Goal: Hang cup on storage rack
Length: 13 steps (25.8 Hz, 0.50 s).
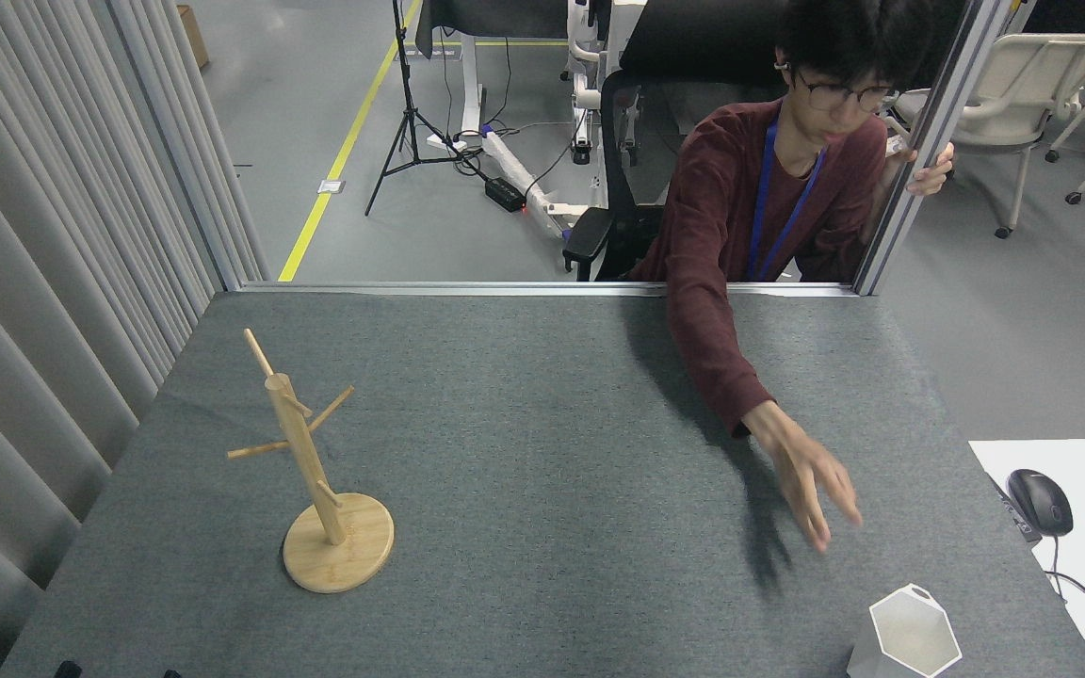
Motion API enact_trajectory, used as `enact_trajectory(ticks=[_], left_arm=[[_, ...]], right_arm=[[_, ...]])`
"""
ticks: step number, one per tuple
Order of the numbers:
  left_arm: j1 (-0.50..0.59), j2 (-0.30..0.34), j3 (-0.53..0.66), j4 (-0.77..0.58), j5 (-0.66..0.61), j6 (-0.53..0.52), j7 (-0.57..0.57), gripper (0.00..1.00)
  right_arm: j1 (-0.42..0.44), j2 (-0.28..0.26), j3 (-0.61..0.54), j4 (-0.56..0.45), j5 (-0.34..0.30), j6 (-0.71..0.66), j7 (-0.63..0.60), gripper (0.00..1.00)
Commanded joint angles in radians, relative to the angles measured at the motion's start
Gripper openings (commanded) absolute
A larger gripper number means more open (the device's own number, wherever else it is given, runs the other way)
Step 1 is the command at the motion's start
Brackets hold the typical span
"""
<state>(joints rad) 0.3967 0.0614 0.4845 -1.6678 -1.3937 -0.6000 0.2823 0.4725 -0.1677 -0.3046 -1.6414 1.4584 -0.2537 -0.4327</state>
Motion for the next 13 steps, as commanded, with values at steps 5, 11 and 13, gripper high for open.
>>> enact_trajectory(ticks=[5,11,13], left_arm=[[-0.001,0.0,0.0,0.005,0.001,0.003,0.0,0.99],[-0.001,0.0,0.0,0.017,0.001,0.003,0.0,0.99],[-0.001,0.0,0.0,0.017,0.002,0.003,0.0,0.99]], right_arm=[[0.0,-0.001,-0.002,0.02,-0.003,0.002,0.0,0.98],[-0.078,-0.015,0.002,0.137,-0.003,-0.002,0.006,0.98],[-0.1,-0.018,0.002,0.16,-0.003,-0.006,0.028,0.98]])
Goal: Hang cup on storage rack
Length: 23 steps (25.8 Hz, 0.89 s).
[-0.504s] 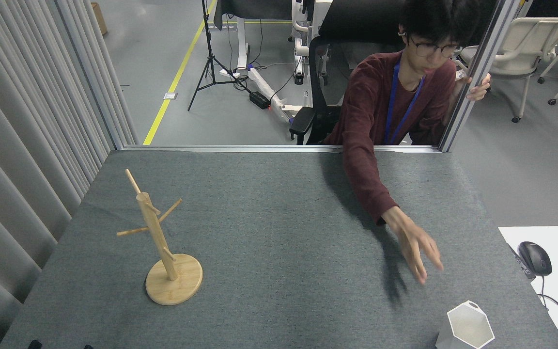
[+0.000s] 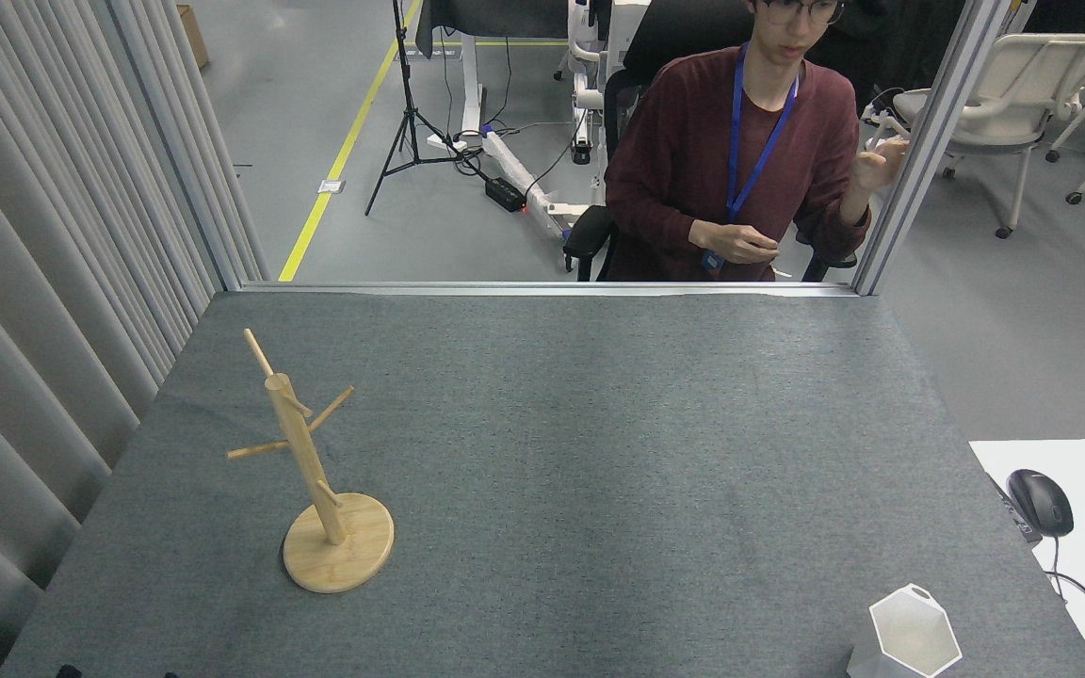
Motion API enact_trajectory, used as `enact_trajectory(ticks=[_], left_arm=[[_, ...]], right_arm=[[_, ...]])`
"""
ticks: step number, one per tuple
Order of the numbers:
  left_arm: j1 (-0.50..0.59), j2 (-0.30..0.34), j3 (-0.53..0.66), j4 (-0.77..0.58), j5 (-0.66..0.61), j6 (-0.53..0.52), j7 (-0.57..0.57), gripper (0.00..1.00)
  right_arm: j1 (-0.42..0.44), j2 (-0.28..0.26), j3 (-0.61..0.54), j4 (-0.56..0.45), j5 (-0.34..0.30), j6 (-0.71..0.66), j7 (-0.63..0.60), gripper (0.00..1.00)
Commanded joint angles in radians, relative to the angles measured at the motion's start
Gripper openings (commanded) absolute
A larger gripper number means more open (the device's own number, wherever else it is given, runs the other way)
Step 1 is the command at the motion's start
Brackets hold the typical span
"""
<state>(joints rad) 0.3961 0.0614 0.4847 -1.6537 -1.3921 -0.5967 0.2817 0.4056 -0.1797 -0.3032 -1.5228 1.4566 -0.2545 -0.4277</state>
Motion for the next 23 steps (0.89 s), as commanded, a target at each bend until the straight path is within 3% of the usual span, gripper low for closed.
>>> enact_trajectory(ticks=[1,23], left_arm=[[0.0,0.0,0.002,0.005,0.001,0.0,0.001,0.99],[0.0,0.0,0.009,0.032,0.002,0.0,0.001,0.99]], right_arm=[[-0.044,-0.007,0.001,0.046,-0.001,-0.005,0.029,0.98],[-0.166,-0.017,0.045,0.168,0.008,-0.005,0.038,0.98]])
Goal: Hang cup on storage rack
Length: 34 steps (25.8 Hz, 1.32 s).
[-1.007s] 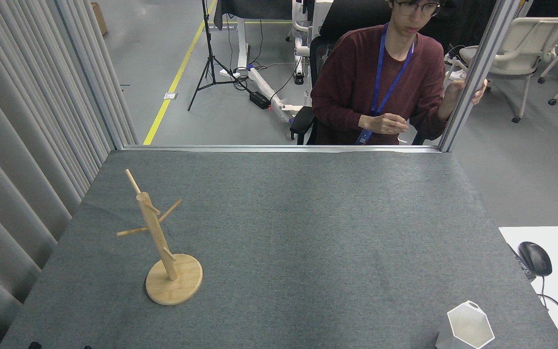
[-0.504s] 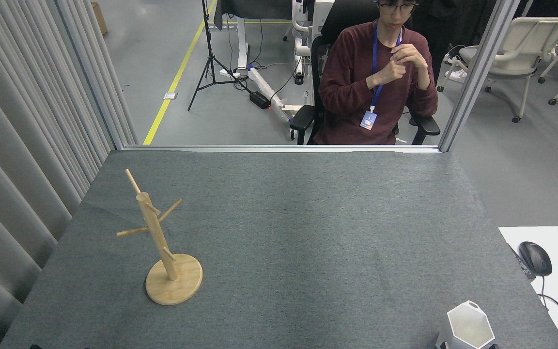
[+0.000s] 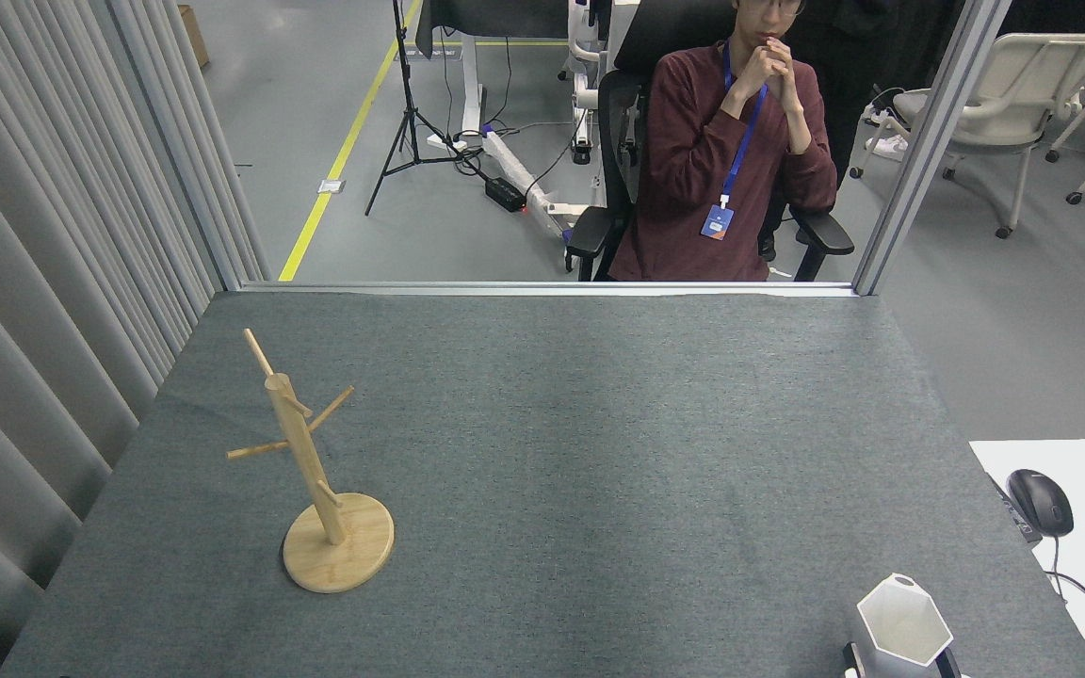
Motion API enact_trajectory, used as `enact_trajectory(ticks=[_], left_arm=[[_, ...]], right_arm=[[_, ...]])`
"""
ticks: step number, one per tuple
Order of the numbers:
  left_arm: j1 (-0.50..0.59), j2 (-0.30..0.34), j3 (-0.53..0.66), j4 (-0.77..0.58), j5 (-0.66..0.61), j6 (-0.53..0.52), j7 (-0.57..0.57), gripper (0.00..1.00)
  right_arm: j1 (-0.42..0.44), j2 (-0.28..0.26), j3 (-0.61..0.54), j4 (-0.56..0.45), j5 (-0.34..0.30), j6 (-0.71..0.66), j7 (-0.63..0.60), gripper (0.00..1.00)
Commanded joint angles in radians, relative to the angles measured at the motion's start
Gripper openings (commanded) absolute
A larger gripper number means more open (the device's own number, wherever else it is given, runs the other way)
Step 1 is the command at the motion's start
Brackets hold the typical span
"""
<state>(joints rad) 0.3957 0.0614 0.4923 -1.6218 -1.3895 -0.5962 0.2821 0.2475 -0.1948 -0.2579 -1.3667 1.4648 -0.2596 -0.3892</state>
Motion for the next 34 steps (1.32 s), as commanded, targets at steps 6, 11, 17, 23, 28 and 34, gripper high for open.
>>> enact_trajectory(ticks=[6,11,17,23,28,34], left_arm=[[0.0,0.0,0.002,-0.001,0.0,0.0,0.0,0.99],[0.0,0.0,0.0,-0.001,0.0,0.001,0.0,0.99],[0.0,0.0,0.0,-0.003,0.0,0.003,0.0,0.99],[0.0,0.0,0.0,-0.003,0.0,0.004,0.0,0.99],[0.0,0.0,0.0,-0.006,-0.002,0.004,0.0,0.99],[-0.009,-0.005,-0.043,-0.015,-0.009,-0.005,0.0,0.99]], right_arm=[[0.001,-0.012,0.0,0.011,-0.004,-0.003,0.0,0.98],[0.004,-0.037,-0.003,0.011,-0.009,-0.021,0.0,0.98],[-0.014,-0.044,-0.001,0.015,-0.009,-0.021,0.0,0.98],[-0.031,-0.069,0.002,0.028,-0.001,-0.021,0.0,0.98],[-0.028,-0.069,0.016,0.028,-0.001,-0.026,-0.011,0.7],[-0.033,-0.064,0.014,0.009,-0.006,-0.04,-0.028,0.57]])
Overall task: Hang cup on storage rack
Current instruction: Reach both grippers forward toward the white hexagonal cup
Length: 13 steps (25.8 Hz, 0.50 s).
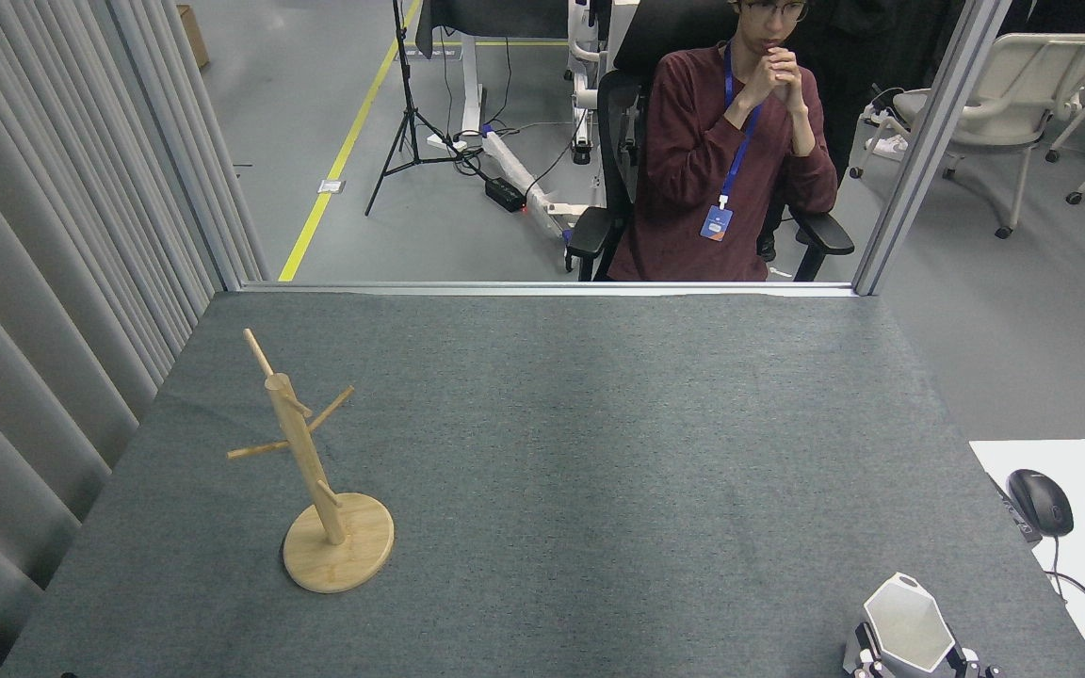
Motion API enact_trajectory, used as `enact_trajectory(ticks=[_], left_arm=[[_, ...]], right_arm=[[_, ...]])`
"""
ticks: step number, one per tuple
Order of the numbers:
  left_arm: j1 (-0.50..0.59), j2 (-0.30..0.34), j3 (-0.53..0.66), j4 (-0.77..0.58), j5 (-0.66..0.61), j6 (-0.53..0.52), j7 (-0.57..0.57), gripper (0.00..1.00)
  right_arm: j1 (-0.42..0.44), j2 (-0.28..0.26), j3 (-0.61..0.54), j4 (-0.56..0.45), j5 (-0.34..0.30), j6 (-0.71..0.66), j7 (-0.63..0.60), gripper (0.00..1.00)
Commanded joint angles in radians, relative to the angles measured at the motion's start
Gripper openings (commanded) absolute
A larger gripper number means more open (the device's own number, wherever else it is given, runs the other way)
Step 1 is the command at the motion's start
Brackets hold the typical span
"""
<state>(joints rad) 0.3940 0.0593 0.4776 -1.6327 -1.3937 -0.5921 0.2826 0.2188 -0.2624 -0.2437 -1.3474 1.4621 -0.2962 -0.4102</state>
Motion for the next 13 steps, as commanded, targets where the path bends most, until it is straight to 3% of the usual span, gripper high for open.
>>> enact_trajectory(ticks=[1,3,5,8,10,13], left_arm=[[-0.014,-0.006,-0.054,-0.013,-0.007,-0.015,0.0,0.99],[-0.038,-0.004,-0.139,-0.044,-0.018,-0.017,0.0,0.99],[-0.096,0.005,-0.277,-0.041,-0.05,-0.017,0.0,0.99],[-0.176,-0.01,-0.419,-0.009,-0.191,-0.015,0.0,0.99],[-0.208,-0.023,-0.484,0.025,-0.242,-0.009,0.001,0.99],[-0.241,-0.044,-0.534,0.073,-0.301,-0.005,0.0,0.99]], right_arm=[[-0.007,0.005,-0.003,-0.015,-0.005,-0.003,-0.006,0.57],[-0.022,0.0,-0.011,-0.019,-0.009,0.005,-0.004,0.57],[-0.093,0.002,-0.009,-0.018,-0.008,0.017,0.004,0.56],[-0.139,0.015,0.0,-0.024,0.001,0.029,0.007,0.56],[-0.137,0.022,0.024,-0.076,0.014,0.017,0.008,0.57],[-0.087,0.031,0.184,-0.211,0.015,-0.008,0.007,0.57]])
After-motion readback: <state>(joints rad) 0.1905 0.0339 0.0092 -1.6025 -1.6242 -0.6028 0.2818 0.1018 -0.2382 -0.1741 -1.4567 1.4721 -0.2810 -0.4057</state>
